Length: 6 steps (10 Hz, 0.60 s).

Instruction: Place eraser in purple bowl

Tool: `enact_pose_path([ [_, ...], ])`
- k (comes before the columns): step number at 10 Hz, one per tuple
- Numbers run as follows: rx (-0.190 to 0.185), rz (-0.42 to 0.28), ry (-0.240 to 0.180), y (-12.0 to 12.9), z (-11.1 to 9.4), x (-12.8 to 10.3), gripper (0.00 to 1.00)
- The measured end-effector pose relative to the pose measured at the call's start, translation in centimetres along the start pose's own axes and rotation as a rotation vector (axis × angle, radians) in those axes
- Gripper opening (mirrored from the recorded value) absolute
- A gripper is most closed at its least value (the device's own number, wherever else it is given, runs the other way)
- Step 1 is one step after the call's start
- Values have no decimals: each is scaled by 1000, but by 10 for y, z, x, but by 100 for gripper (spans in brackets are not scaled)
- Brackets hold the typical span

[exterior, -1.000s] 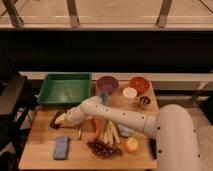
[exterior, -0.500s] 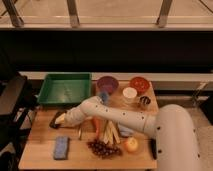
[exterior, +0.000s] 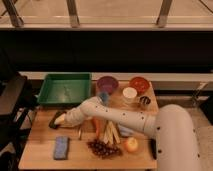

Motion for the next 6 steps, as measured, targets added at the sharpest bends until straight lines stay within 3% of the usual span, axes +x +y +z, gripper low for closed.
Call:
enact_pose_path([
  [2, 9, -21, 22, -7, -3, 0, 0],
  [3, 14, -56, 57, -14, -12, -5, 0],
  [6, 37, -133, 159, -54, -54, -10, 0],
])
